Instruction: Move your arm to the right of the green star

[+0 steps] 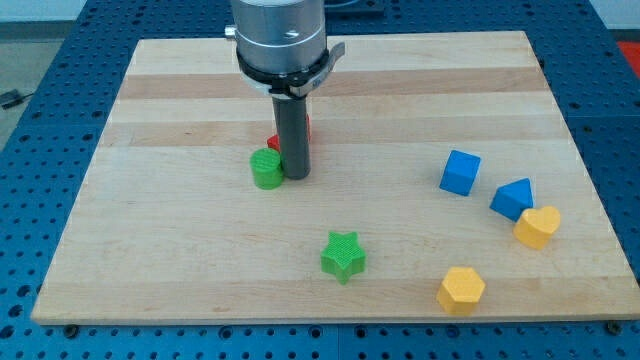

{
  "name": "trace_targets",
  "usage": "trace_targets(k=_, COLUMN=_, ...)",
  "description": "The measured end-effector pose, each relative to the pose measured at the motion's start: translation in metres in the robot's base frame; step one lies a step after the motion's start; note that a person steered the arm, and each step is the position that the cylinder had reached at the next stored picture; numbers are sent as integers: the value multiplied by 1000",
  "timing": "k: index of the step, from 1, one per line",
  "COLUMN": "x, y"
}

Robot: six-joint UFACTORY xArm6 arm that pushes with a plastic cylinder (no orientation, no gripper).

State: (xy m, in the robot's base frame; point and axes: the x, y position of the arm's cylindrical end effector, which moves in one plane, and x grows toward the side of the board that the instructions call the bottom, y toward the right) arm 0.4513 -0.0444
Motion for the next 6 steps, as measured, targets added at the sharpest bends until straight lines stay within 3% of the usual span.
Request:
trace_targets(k=1, x=-1, y=61)
trace_targets(k=2, x=-34, y=100)
trace_targets(k=3, x=-60, y=98)
trace_targets(k=6, x=82, y=114)
